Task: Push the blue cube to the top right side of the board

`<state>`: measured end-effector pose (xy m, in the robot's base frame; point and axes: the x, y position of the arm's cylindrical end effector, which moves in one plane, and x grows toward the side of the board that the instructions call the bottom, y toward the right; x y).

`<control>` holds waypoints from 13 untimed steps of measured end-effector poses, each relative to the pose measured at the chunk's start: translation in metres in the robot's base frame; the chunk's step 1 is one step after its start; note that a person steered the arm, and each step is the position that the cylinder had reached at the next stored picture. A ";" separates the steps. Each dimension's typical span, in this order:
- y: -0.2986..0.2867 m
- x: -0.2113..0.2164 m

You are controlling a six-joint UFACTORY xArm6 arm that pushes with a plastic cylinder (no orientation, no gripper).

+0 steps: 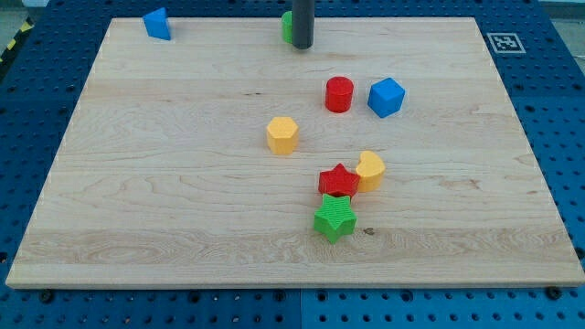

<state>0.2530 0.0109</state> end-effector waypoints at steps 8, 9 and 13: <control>0.106 0.123; 0.122 0.115; 0.176 0.136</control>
<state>0.3885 0.1868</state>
